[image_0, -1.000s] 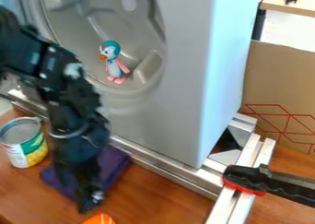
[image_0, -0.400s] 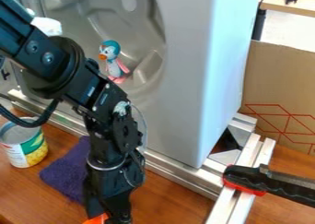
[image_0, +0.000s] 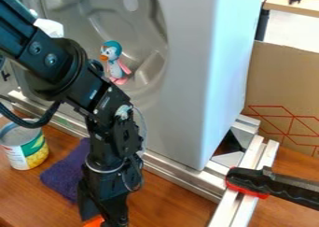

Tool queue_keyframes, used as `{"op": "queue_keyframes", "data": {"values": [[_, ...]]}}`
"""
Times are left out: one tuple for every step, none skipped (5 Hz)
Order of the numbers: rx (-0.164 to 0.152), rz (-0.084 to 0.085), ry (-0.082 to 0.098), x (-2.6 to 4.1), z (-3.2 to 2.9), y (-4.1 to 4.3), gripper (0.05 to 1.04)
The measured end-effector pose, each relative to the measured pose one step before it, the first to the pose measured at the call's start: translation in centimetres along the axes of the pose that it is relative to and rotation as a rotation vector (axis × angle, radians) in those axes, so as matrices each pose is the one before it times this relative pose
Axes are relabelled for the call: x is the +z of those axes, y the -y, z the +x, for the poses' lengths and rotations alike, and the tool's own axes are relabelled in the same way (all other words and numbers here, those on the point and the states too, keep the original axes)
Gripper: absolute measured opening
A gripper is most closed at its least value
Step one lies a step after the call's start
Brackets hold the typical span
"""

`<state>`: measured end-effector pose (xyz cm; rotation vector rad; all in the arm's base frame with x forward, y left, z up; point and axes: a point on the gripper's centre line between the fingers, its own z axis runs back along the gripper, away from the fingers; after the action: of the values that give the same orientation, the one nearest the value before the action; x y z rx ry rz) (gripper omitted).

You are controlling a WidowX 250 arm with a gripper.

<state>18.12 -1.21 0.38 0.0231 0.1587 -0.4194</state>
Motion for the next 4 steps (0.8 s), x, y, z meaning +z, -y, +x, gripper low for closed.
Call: {"op": "queue_keyframes", "data": {"values": [[-0.0002,0.0089,0.0054,-0.138,-0.049,-0.124,1.0],[-0.012,0.0054,-0.0014,-1.275,-0.21,0.007,1.0],[-0.0114,-0.0117,-0.0028,-0.962,0.159,0.202,1.0],[0.0109,-0.0058,-0.0349,-0.928,-0.27,0.037,0.962]]}}
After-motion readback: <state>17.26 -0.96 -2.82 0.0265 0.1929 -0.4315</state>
